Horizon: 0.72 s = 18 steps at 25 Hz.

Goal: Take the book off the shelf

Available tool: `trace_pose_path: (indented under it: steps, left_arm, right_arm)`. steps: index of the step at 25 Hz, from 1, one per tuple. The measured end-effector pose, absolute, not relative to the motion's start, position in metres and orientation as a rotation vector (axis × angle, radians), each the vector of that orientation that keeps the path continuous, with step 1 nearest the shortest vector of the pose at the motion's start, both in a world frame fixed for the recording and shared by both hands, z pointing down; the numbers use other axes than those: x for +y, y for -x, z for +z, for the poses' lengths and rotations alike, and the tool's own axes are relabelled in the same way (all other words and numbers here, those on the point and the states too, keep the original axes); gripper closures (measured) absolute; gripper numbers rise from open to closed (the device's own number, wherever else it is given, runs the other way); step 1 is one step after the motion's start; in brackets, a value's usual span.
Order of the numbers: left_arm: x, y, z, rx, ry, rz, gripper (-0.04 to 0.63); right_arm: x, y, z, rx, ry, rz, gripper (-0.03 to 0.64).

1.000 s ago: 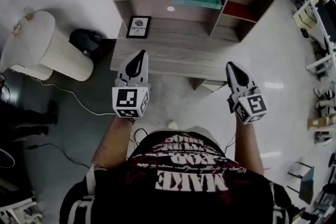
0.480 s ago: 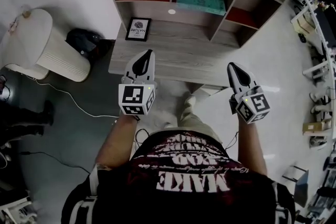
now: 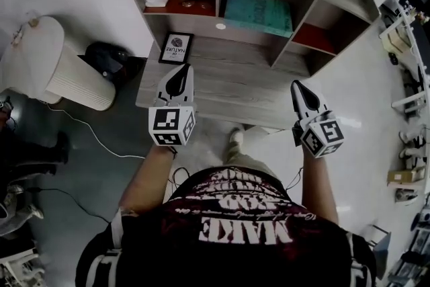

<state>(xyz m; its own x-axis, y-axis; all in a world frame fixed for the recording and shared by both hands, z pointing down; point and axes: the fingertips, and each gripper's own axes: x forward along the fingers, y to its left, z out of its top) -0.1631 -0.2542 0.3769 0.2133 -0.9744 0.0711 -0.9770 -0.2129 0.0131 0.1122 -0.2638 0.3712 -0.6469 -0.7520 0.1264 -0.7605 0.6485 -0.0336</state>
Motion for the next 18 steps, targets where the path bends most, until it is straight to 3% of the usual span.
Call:
trace_pose_path:
  steps: [18]
  left_arm:
    - [-0.409,0.137,0.41,-1.828,-2.339,0.131,0.588]
  right_arm:
    - [-0.42,-0.123,0.402,-2.74,-1.24,0.234,0.612]
